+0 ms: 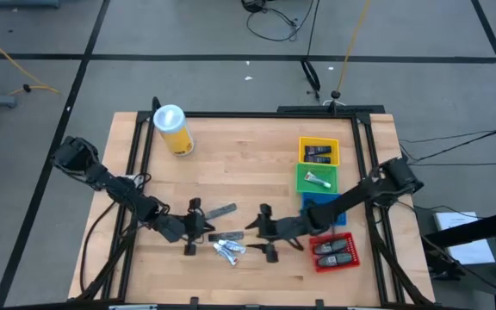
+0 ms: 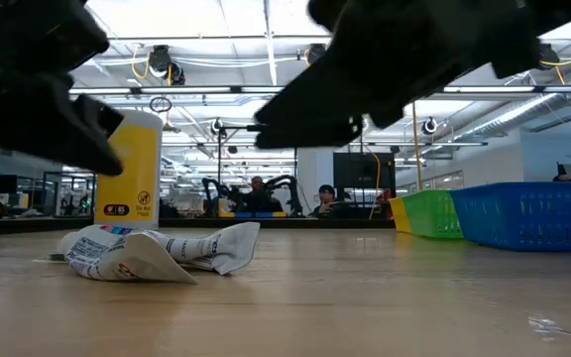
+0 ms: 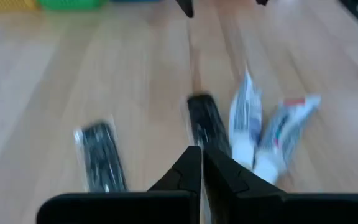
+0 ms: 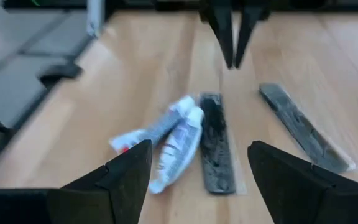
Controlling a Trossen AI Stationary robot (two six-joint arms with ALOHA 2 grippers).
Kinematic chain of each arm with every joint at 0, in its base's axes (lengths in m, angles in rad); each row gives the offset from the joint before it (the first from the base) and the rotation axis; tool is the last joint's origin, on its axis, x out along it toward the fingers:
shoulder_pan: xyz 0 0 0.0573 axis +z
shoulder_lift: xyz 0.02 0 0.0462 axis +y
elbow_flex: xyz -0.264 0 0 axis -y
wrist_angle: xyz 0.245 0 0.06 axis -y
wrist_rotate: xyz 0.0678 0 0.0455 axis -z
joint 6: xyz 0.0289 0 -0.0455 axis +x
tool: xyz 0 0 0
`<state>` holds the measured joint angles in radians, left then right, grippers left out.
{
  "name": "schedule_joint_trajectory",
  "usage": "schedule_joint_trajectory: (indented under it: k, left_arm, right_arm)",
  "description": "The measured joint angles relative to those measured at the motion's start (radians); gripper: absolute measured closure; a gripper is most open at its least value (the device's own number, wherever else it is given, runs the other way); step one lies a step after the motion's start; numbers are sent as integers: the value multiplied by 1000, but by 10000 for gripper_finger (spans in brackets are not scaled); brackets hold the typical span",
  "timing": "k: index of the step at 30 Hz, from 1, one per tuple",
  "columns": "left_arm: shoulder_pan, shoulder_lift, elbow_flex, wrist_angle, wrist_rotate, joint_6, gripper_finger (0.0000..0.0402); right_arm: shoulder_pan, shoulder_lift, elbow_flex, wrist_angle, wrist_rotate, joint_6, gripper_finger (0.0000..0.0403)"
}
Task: Pick & Place Travel size toiletries
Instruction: Put the black hair comb into the orange bin
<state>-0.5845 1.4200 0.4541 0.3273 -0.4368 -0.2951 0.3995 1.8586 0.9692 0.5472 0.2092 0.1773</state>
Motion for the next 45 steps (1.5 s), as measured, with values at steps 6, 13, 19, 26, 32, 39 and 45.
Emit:
schedule_joint_trajectory:
  k: [6, 13, 19, 26, 32, 39, 45]
  left_arm:
    - [-50, 0, 0, -171, 91, -199, 382]
    - [-66, 56, 0, -148, 134, -260, 383]
    - [-48, 166, 0, -17, 110, -256, 383]
    - [16, 254, 2, 146, 101, -218, 383]
    - [73, 256, 2, 194, 54, -183, 383]
    - [119, 256, 2, 220, 20, -187, 383]
    - [120, 256, 2, 223, 24, -185, 383]
  right_arm:
    - [-49, 103, 158, -249, -1, 9, 145]
    - [-92, 155, 204, -291, -2, -61, 145]
    - [-113, 206, 204, -267, -2, -66, 149]
    - [-111, 193, 206, -390, 81, -55, 150]
    - [-112, 135, 202, -536, 217, -25, 150]
    - [-103, 28, 202, -654, 209, 7, 150]
    - [-81, -14, 202, -701, 207, 23, 150]
